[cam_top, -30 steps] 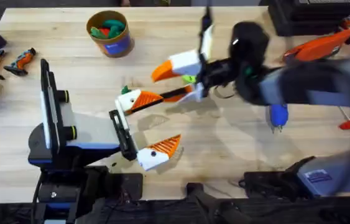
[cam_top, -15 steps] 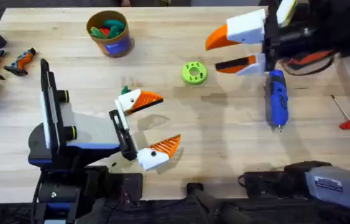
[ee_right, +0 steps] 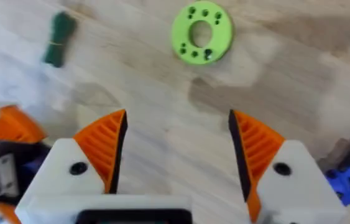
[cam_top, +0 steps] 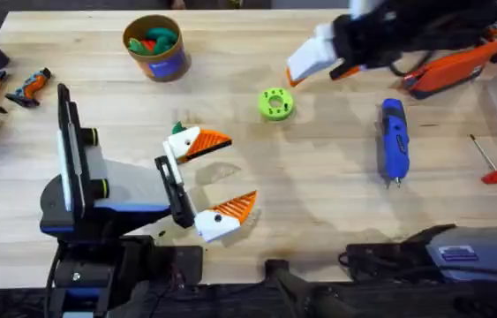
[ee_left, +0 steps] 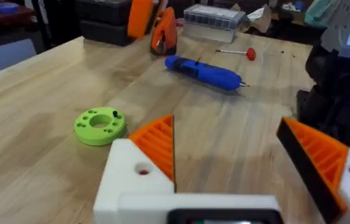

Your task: Pick up the gripper from the table and insert it into the empty holder that is missing its gripper. Then pick up a screw, insert it into the mounting hole, and use the screwdriver to tighten it. Finally, clean up the table by picking up the vegetable and placing it into the bucket.

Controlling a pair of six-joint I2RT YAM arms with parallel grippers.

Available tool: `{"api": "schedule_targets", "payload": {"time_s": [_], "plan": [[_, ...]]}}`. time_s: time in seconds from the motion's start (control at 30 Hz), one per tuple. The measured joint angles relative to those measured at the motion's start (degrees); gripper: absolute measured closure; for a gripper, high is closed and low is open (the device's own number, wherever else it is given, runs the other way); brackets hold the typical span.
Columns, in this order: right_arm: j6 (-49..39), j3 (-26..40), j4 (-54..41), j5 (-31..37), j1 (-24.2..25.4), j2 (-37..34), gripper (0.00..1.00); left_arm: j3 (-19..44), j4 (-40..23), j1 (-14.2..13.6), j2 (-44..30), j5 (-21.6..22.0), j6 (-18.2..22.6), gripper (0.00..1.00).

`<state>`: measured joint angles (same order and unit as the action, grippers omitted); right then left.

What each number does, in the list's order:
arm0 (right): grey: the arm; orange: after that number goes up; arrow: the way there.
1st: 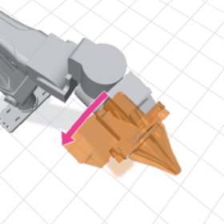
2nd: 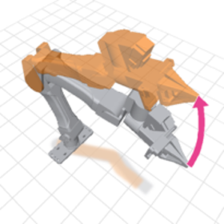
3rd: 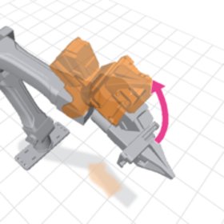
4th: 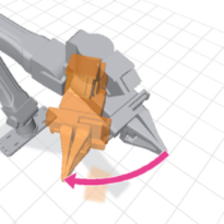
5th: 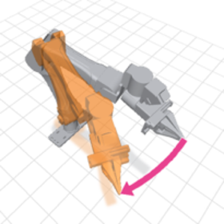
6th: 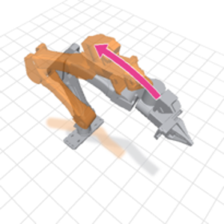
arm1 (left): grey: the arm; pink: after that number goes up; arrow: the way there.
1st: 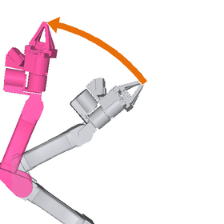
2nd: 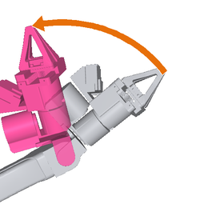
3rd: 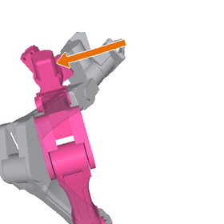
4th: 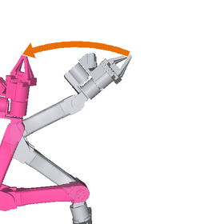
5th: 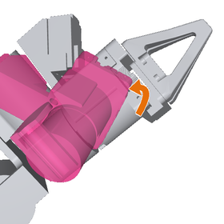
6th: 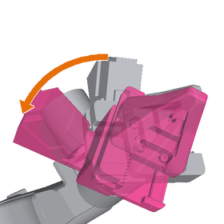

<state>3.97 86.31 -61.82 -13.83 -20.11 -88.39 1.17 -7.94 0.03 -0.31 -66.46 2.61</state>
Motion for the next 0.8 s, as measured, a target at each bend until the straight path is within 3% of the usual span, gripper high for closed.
{"api": "schedule_targets", "payload": {"time_s": [0.27,0.4,0.8], "plan": [[-0.2,1.2,1.1,12.8,-6.6,-9.0,0.117,0.0,0.0,0.0,0.0,0.0,0.0,0.015],[-0.5,1.2,3.3,14.8,-7.9,-11.9,0.014,0.0,0.0,0.0,0.0,0.0,0.0,0.015],[-0.6,1.3,7.3,16.1,-8.4,-17.1,0.04,0.0,0.0,0.0,0.0,0.0,0.0,0.015]]}}
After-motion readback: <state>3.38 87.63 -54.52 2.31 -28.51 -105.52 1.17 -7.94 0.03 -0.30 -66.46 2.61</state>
